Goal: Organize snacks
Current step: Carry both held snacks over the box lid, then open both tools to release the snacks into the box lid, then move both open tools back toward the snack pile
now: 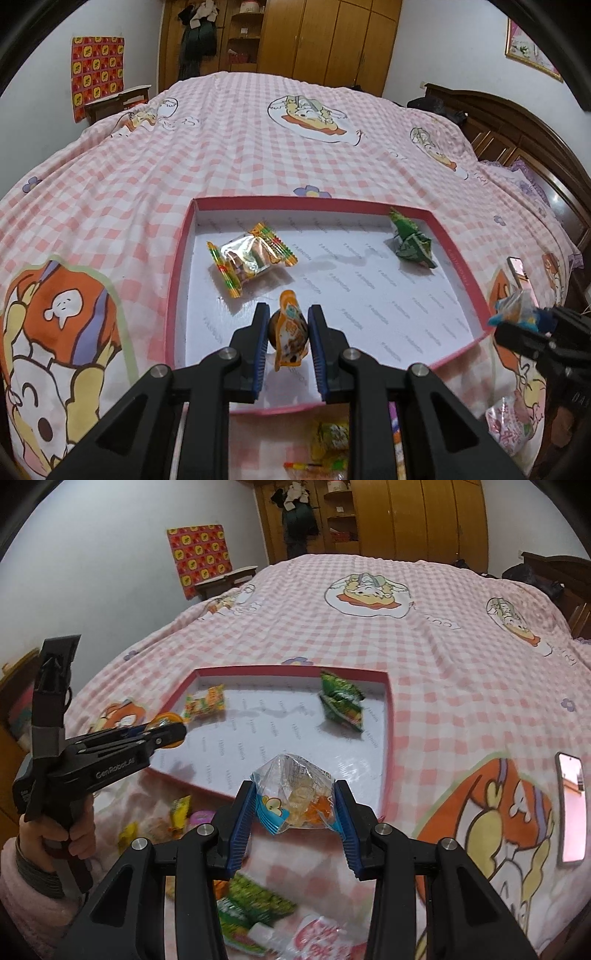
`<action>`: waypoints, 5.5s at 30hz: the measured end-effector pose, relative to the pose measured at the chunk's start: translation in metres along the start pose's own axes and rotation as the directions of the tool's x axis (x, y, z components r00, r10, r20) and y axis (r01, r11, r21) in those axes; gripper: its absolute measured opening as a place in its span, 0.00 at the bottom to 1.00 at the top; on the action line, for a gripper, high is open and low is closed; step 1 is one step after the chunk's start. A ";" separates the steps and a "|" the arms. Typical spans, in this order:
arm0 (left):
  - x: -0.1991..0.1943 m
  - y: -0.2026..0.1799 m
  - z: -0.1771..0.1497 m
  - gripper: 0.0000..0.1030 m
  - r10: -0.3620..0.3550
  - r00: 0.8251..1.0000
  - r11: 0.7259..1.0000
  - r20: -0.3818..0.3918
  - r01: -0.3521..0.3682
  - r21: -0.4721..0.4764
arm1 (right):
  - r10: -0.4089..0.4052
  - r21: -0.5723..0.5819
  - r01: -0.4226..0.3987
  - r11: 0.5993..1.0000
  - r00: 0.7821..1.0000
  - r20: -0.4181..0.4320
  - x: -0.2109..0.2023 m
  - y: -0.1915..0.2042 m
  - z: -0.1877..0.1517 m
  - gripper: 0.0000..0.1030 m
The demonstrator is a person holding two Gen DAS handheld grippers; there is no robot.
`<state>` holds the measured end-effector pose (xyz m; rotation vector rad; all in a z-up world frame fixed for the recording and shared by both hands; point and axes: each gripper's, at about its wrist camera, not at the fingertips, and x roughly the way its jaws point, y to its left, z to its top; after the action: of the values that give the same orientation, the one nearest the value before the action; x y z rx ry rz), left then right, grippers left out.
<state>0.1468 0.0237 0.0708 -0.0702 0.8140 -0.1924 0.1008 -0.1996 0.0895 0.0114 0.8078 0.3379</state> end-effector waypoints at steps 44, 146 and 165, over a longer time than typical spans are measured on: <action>0.051 0.011 0.016 0.23 0.067 0.998 0.998 -0.007 -0.067 0.009 | -0.039 0.055 0.043 0.998 0.997 -0.069 0.095 -0.033 0.042 0.42; -0.060 0.012 -0.117 0.30 -0.009 0.996 0.997 -0.086 0.016 0.078 | 0.130 0.051 -0.125 0.991 0.987 -0.098 0.031 0.037 -0.065 0.58; -0.045 0.036 -0.118 0.30 -0.006 0.999 0.997 -0.053 0.002 -0.076 | 0.093 0.037 -0.090 0.995 0.990 -0.106 0.048 0.051 -0.061 0.66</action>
<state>0.0359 0.0694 0.0175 -0.1393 0.8741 -0.1679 0.0735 -0.1436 0.0203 0.0613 0.9209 0.4148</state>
